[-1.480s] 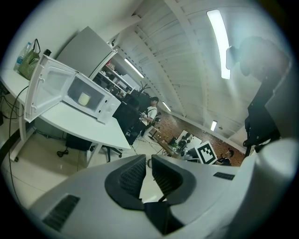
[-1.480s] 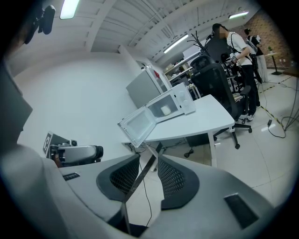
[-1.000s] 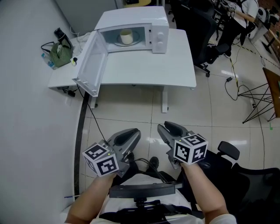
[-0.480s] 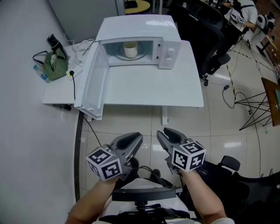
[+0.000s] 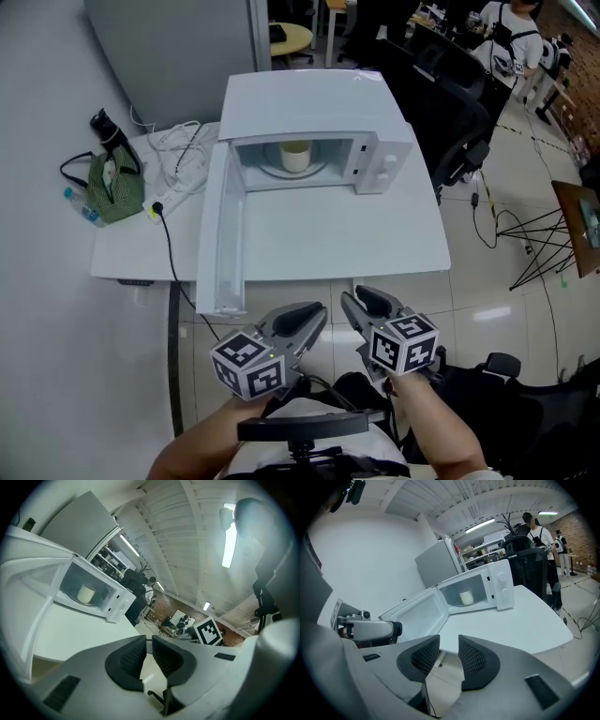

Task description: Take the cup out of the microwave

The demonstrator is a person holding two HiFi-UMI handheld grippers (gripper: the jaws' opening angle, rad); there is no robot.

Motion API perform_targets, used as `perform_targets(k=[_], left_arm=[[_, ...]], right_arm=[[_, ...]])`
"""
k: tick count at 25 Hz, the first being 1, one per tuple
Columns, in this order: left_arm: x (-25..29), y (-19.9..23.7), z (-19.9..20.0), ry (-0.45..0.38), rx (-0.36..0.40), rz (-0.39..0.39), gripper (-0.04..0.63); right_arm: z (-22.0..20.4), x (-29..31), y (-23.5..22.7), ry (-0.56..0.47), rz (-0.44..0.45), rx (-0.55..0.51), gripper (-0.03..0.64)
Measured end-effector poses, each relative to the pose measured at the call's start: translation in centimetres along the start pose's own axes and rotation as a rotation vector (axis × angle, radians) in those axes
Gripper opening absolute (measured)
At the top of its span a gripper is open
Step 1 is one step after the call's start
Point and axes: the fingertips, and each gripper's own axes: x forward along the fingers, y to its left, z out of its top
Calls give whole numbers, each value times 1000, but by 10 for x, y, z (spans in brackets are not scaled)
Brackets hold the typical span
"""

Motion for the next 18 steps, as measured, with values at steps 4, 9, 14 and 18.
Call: perform_targets(k=[4,9,14,18], left_arm=[[2,20,14,-3,20,15,46],[16,51,30,-13,21,68,46],[36,82,47,-30,20,150,46],[58,103,61,-50,5,223,46]], right_arm=[[19,31,-1,-1,-24,-64,150],[44,72,-22,3,-20,-115,150],[65,108,-40,13,21,-128,149],[75,132,-51,47,73,-154,149]])
